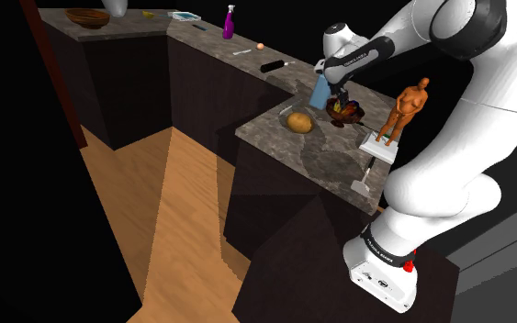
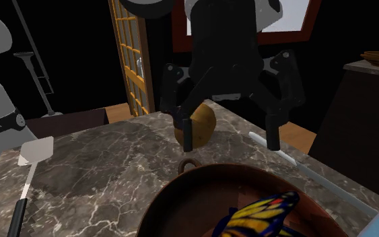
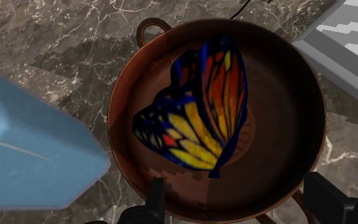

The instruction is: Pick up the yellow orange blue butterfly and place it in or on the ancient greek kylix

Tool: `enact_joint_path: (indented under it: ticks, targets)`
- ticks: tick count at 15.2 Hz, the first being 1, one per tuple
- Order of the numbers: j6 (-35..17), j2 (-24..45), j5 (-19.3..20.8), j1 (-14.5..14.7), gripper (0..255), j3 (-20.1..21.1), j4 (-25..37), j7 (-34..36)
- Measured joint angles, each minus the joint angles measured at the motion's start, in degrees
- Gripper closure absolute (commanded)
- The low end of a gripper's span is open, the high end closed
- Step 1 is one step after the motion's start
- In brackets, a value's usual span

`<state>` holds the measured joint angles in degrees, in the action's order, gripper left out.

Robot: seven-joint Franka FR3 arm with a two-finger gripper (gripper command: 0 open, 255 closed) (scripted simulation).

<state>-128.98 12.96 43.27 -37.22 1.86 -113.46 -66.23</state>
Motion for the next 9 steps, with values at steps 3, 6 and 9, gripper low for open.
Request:
enact_joint_path:
  ticks: [3,6,9]
  targets:
    - [2.9,-2.19,-1.4,0.84,0,0.89,0.44,-0.84]
    - [3.6,-2.41,-1.73,1.05,0,1.09,0.84,-1.04]
    - [3.69,-2.44,-1.79,1.05,0,1.11,0.88,-1.09]
